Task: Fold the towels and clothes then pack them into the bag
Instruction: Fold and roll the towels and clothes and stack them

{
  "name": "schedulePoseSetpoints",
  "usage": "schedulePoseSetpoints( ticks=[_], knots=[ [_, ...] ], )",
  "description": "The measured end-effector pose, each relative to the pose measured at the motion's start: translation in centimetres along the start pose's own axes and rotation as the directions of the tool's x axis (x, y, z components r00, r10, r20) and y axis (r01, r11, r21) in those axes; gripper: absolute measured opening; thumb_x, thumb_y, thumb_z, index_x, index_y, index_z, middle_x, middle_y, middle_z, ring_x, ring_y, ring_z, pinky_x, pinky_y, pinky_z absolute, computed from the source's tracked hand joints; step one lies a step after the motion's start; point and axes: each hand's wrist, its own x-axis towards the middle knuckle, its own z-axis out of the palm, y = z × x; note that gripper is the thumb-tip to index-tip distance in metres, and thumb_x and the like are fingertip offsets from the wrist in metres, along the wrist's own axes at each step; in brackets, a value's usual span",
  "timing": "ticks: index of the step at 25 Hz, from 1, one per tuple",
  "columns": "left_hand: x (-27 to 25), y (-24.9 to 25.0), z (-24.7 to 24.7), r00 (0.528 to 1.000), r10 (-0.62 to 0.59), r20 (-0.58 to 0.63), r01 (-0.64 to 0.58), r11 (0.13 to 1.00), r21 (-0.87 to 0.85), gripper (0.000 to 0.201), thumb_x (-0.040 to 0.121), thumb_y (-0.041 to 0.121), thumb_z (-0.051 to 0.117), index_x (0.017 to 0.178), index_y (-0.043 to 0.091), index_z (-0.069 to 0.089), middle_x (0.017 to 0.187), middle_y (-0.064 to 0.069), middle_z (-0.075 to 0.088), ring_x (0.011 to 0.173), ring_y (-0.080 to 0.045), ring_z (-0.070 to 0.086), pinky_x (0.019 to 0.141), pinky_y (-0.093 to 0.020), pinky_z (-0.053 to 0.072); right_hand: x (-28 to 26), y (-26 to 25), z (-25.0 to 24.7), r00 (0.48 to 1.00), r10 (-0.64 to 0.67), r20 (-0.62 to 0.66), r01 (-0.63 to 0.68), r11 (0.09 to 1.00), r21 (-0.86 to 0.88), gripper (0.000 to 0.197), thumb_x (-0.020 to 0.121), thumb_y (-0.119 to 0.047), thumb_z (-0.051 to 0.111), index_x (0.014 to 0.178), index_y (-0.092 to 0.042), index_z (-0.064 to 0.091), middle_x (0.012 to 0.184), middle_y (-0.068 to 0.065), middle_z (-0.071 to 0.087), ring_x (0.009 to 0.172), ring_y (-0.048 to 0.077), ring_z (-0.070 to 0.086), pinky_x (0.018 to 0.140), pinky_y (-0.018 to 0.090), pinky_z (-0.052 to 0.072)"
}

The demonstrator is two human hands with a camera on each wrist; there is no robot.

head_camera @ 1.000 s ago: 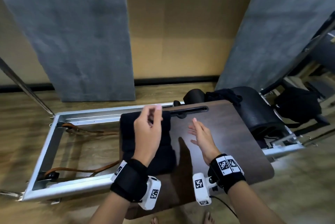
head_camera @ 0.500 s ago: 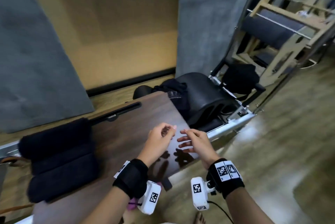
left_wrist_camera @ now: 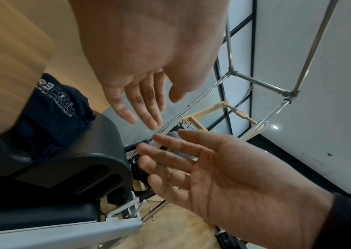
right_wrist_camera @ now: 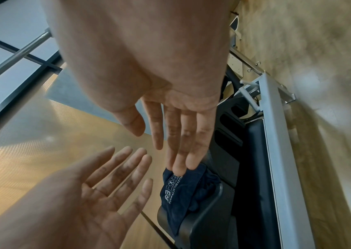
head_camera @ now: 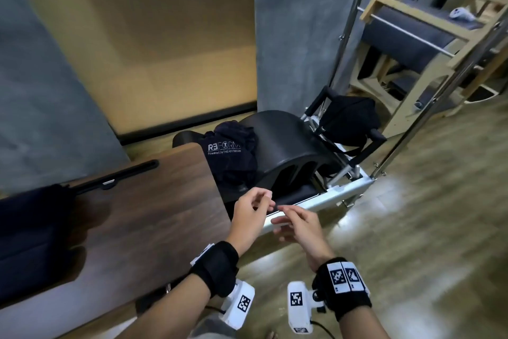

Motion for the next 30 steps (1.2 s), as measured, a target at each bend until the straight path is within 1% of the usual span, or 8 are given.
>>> schedulePoseSetpoints(
  ticks=[6, 10, 16, 18, 21, 23, 26, 30],
  knots=[
    [5.2, -0.7, 3.3, 0.994, -0.090, -0.065, 0.087, 0.995, -0.054, 0.014, 0.105, 0.019, 0.063, 0.099, 0.011, 0.073, 0.088, -0.007, 0.079, 0.081, -0.016, 0.075, 0.072, -0.016, 0.053, 5.8, -2.0, -2.6, 0.999, 0.013, 0.037, -0.013, 1.000, -0.009, 0.020, 0.104, -0.026, 0.058, 0.107, -0.018, 0.076, 0.095, 0.017, 0.078, 0.075, 0.028, 0.072, 0.063, 0.034, 0.052],
    [11.4, -1.2, 6.0, 0.984, -0.138, -0.113, 0.125, 0.985, -0.121, 0.015, 0.105, 0.015, 0.060, 0.100, 0.010, 0.073, 0.089, -0.011, 0.078, 0.073, -0.007, 0.072, 0.066, -0.013, 0.050, 11.0, -4.5, -4.1, 0.999, 0.020, 0.049, -0.016, 0.995, -0.097, 0.022, 0.105, -0.025, 0.055, 0.110, -0.019, 0.075, 0.094, 0.013, 0.079, 0.077, 0.025, 0.074, 0.068, 0.037, 0.055],
    [21.8, -2.9, 8.7, 0.945, -0.235, -0.227, 0.195, 0.963, -0.184, 0.012, 0.106, 0.017, 0.061, 0.103, 0.011, 0.070, 0.092, -0.013, 0.076, 0.085, -0.024, 0.075, 0.079, -0.033, 0.061, 21.2, -10.4, -2.9, 0.989, 0.076, 0.127, -0.045, 0.971, -0.235, 0.021, 0.106, -0.020, 0.055, 0.106, -0.015, 0.076, 0.096, 0.017, 0.078, 0.076, 0.028, 0.072, 0.067, 0.037, 0.057],
    [25.3, -3.9, 7.6, 0.879, -0.361, -0.312, 0.297, 0.926, -0.234, 0.017, 0.106, 0.018, 0.061, 0.116, 0.005, 0.067, 0.104, -0.020, 0.073, 0.097, -0.035, 0.073, 0.091, -0.043, 0.059, 24.7, -11.3, -1.8, 0.980, 0.130, 0.153, -0.085, 0.960, -0.267, 0.018, 0.106, -0.020, 0.056, 0.108, -0.014, 0.073, 0.098, 0.019, 0.077, 0.074, 0.028, 0.071, 0.067, 0.036, 0.056],
    [29.5, -6.5, 3.9, 0.684, -0.612, -0.397, 0.455, 0.783, -0.423, 0.037, 0.107, 0.022, 0.060, 0.140, 0.005, 0.055, 0.130, -0.021, 0.066, 0.119, -0.040, 0.065, 0.104, -0.048, 0.053, 29.3, -11.2, -0.9, 0.963, 0.207, 0.172, -0.141, 0.933, -0.332, 0.016, 0.105, -0.021, 0.059, 0.108, -0.013, 0.072, 0.096, 0.019, 0.078, 0.069, 0.026, 0.072, 0.061, 0.032, 0.057],
    [31.2, -8.2, 1.5, 0.578, -0.721, -0.382, 0.482, 0.680, -0.552, 0.046, 0.108, 0.025, 0.058, 0.150, 0.011, 0.046, 0.144, -0.017, 0.057, 0.129, -0.038, 0.058, 0.111, -0.051, 0.048, 31.6, -10.9, -0.6, 0.953, 0.241, 0.185, -0.159, 0.914, -0.373, 0.015, 0.104, -0.022, 0.060, 0.108, -0.013, 0.071, 0.094, 0.018, 0.078, 0.068, 0.025, 0.072, 0.059, 0.032, 0.058],
    [32.9, -10.2, -1.0, 0.518, -0.764, -0.384, 0.453, 0.626, -0.634, 0.052, 0.109, 0.025, 0.058, 0.157, 0.017, 0.040, 0.154, -0.016, 0.049, 0.137, -0.036, 0.051, 0.117, -0.051, 0.042, 33.9, -10.9, -0.4, 0.939, 0.279, 0.201, -0.175, 0.891, -0.418, 0.015, 0.105, -0.022, 0.059, 0.110, -0.014, 0.070, 0.092, 0.015, 0.079, 0.071, 0.027, 0.073, 0.065, 0.036, 0.059],
    [34.6, -11.8, -2.4, 0.470, -0.812, -0.345, 0.378, 0.539, -0.753, 0.056, 0.107, 0.020, 0.060, 0.158, 0.016, 0.038, 0.158, -0.015, 0.047, 0.144, -0.033, 0.046, 0.121, -0.048, 0.038, 35.9, -10.9, 0.4, 0.926, 0.301, 0.228, -0.166, 0.867, -0.469, 0.015, 0.105, -0.023, 0.058, 0.109, -0.016, 0.071, 0.090, 0.013, 0.079, 0.071, 0.026, 0.075, 0.060, 0.033, 0.059]
  ],
)
